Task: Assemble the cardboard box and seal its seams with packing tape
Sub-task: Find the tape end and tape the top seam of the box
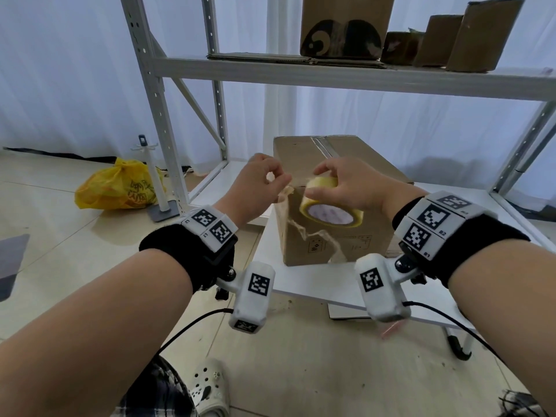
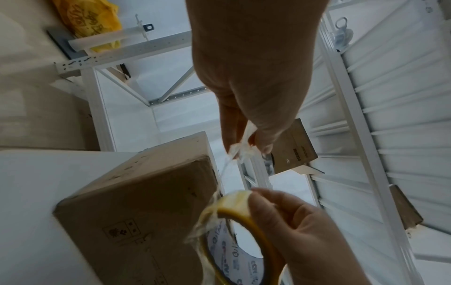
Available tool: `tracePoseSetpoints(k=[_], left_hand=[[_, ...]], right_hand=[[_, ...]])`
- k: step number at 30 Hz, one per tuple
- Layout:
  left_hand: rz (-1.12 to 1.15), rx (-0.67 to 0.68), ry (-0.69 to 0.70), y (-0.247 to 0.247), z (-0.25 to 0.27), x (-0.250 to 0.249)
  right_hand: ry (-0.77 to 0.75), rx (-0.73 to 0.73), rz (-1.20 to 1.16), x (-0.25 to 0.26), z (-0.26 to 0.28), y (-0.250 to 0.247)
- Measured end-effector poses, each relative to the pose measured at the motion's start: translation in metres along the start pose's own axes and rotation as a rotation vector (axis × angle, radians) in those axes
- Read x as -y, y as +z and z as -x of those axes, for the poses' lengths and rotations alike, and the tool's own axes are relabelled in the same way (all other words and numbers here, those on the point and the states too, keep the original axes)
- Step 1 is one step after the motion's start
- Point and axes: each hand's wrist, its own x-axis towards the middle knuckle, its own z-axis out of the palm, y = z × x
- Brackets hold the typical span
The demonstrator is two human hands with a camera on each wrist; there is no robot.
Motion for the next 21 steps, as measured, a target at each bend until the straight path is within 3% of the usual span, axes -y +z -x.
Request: tracePoseSetpoints(k=[4,6,11,14,21], left_hand=[[-0.027,-0.049,0.047,-0.001,-0.001,-0.001],[-0.06,-0.084,0.031,-0.003,-0.003,0.0],[-0.029,-0.162,-0.16,-0.014,-0.006,0.011],[0.044,-0.234,-0.161,-0.02,-0.005,0.018],[0.188,-0.247,-0.142,-0.017,0.0,0.009]], right_hand=[[0.076,-0.096,0.21,-0.009,0.001,0.002],[0.06,-0.049,0.178,-0.008,0.003,0.001],[-0.018,0.042,0.003,-0.005,0.008,-0.004],[-0.01,0.045,0.049,-0.01,0.008,-0.006],[0.023,-0.075,0.08,-0.024,0.004,0.005]])
